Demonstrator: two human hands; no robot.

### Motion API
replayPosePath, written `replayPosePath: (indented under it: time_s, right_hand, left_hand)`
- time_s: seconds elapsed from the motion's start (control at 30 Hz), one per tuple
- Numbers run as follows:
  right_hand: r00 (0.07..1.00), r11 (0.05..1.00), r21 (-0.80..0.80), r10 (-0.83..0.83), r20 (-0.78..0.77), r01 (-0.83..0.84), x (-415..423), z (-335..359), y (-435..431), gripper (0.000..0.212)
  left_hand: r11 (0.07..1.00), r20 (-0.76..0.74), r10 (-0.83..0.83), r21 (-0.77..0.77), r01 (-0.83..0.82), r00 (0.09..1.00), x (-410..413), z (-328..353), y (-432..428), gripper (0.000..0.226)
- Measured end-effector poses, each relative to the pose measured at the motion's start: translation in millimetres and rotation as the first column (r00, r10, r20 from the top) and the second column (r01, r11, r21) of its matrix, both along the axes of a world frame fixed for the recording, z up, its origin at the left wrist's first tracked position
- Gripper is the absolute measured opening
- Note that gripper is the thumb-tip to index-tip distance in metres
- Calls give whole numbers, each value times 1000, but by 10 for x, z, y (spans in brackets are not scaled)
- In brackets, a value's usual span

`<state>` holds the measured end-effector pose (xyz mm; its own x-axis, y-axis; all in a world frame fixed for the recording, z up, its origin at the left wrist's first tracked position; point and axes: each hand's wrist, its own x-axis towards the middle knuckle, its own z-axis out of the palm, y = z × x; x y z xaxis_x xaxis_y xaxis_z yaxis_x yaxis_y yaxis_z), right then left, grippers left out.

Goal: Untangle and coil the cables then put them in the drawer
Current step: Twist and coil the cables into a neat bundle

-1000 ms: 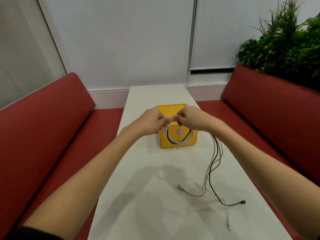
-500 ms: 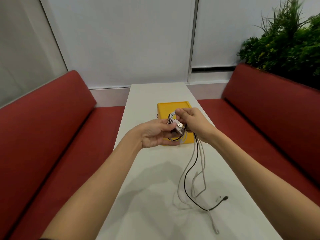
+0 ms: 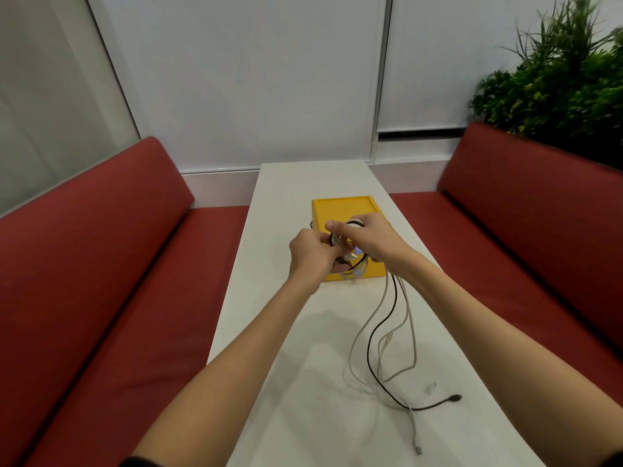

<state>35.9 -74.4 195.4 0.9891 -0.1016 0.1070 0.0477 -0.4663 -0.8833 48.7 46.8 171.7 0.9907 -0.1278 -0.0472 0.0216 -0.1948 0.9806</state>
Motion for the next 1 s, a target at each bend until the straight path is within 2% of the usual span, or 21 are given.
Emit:
replayPosePath:
  time_s: [0.1, 0.17, 0.33, 0.37, 0.43, 0.5, 0.57, 0.73, 0.87, 0.93, 1.0]
  right_hand:
    - [995, 997, -33, -63, 79, 66, 31, -37, -51, 34]
    - [997, 998, 44, -58, 58, 55, 7, -53, -99, 32]
    - [999, 973, 229, 0, -33, 7, -75, -55, -216, 32]
    - [999, 969, 248, 14, -43, -3, -80, -55, -231, 31]
    - [998, 960, 277, 47, -52, -31, -92, -53, -247, 31]
    - [995, 952, 300, 84, -53, -64, -94, -58, -257, 30]
    - [991, 940, 327, 120, -59, -95, -92, -62, -260, 29]
    - [987, 936, 332, 145, -63, -116, -92, -9, -286, 28]
    - [994, 954, 286, 108, -34, -94, -95, 9, -281, 25]
    - [997, 963, 257, 82, -8, -77, -96, -1, -261, 24]
    - [996, 963, 257, 86, 6, -84, -103, -20, -240, 22]
  left_hand:
    - [983, -68, -167, -88, 161, 984, -52, 52, -29, 7]
    - [957, -154, -263, -167, 237, 952, -77, 132, -11, 14]
    - [962, -116, -228, -181, 206, 967, -75, 125, 136, 40]
    - [970, -96, -204, -154, 188, 974, -72, 117, 154, 42]
    - [986, 2, -165, 1, 165, 986, -62, 117, 167, 42]
    - [973, 125, -152, 195, 126, 980, -39, 104, 169, 35]
    - [955, 218, -156, 282, 91, 963, -45, 101, 173, 30]
    - [974, 314, -77, 228, 4, 946, -121, 101, 117, 23]
    - [969, 407, -48, 242, -57, 912, -177, 85, 75, 20]
    - [960, 433, -69, 274, -58, 899, -198, 83, 70, 23]
    - [944, 444, -121, 328, -36, 888, -196, 89, 81, 35]
